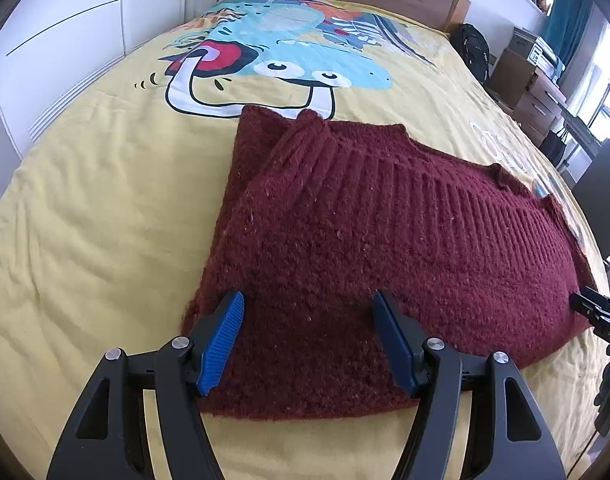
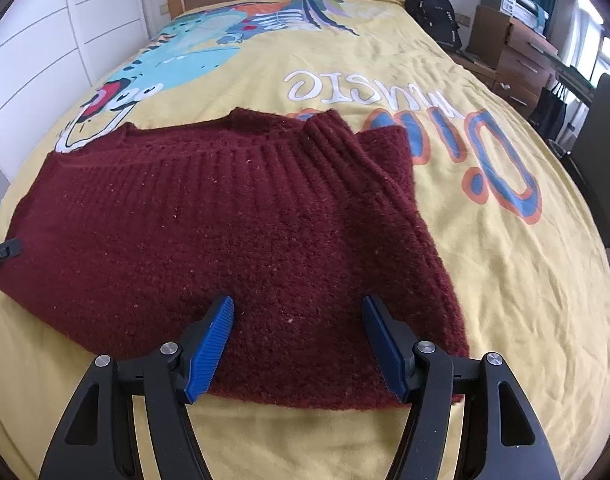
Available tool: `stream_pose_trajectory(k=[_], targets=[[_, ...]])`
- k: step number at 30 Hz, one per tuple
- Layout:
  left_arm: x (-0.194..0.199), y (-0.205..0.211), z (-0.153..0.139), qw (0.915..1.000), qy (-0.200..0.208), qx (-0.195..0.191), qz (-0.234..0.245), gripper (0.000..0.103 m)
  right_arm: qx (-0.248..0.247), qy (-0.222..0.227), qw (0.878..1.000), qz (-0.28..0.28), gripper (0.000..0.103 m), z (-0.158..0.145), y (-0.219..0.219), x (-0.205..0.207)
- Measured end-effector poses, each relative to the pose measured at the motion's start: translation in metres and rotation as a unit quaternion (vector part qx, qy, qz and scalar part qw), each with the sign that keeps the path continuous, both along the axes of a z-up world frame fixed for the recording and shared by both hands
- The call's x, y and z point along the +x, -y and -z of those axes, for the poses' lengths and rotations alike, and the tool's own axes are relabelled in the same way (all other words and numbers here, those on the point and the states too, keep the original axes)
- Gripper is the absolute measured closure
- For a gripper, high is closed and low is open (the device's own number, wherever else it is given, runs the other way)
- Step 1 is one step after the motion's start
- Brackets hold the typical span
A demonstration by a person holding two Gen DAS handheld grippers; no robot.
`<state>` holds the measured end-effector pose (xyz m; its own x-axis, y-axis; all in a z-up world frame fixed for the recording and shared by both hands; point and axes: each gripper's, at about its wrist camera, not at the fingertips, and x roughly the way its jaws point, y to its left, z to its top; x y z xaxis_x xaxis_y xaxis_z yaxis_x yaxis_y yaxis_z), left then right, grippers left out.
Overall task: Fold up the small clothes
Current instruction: 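Withdraw both open grippers up from the folded sweater, then move the left gripper down to the side edge of the folded sweater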
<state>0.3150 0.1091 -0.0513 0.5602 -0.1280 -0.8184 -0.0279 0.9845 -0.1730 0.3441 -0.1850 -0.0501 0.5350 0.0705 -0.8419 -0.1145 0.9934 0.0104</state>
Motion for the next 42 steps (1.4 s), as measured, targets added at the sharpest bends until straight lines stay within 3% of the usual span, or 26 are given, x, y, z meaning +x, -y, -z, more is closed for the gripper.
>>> stream_pose_trajectory(k=[18,30,42], targets=[[-0.04,-0.01,-0.034,0.9997,0.003,-0.022,-0.01,0.037,0.014,0.023,0.999,0.036,0.034,-0.047,0.019,-0.059],[-0.072,-0.043,-0.051,0.9984,0.005,-0.048,-0.03,0.037,0.022,0.042,0.997,0.057,0.034,-0.071,0.022,-0.096],[-0.083,-0.073,-0.035,0.9897,-0.024,-0.135,-0.04,0.037,0.016,0.036,0.997,0.072,0.034,-0.069,0.027,-0.109]])
